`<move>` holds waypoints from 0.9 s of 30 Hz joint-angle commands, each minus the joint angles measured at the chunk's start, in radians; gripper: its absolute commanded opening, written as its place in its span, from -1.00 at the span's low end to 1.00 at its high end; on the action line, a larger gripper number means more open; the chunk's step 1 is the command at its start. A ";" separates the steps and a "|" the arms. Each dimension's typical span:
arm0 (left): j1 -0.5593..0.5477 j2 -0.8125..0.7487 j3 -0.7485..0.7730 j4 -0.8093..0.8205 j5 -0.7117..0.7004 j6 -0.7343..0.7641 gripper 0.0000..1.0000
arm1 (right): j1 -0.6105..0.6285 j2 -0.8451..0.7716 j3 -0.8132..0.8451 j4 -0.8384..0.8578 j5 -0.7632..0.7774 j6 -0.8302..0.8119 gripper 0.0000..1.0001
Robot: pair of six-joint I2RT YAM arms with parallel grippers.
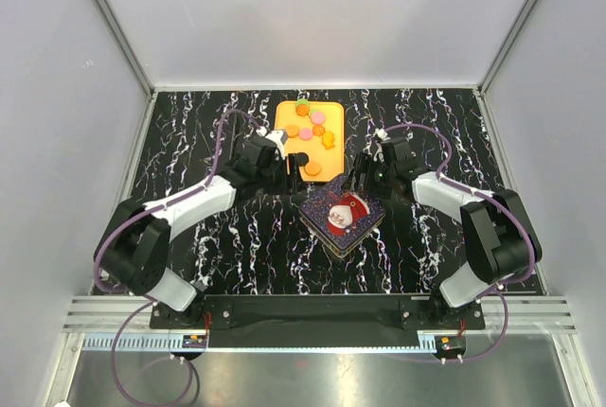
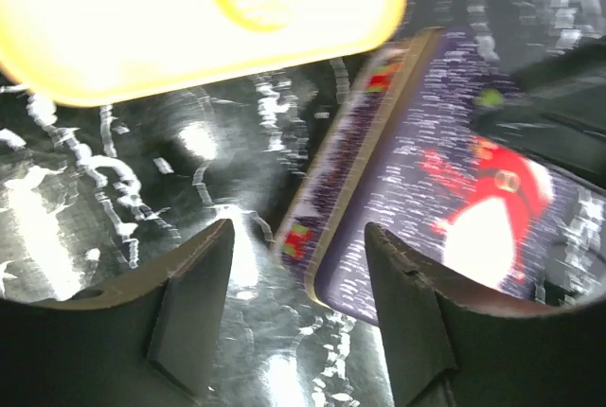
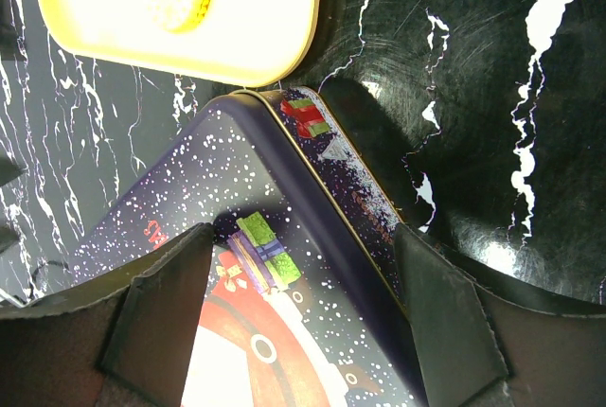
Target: Pack the cookies
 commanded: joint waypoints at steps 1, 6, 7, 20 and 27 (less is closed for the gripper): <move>0.002 -0.082 0.025 0.107 0.124 0.015 0.20 | 0.009 0.022 -0.028 -0.069 0.056 -0.025 0.67; 0.001 -0.072 -0.022 0.292 0.339 -0.112 -0.47 | 0.007 0.022 -0.028 -0.066 0.050 -0.020 0.64; -0.001 -0.064 -0.044 0.367 0.364 -0.135 -0.56 | 0.009 0.022 -0.026 -0.063 0.050 -0.018 0.63; -0.019 0.247 -0.309 0.904 0.481 -0.392 -1.00 | 0.009 0.025 -0.022 -0.069 0.049 -0.014 0.61; -0.019 0.306 -0.371 0.991 0.481 -0.418 -1.00 | 0.007 0.024 -0.031 -0.068 0.049 -0.011 0.61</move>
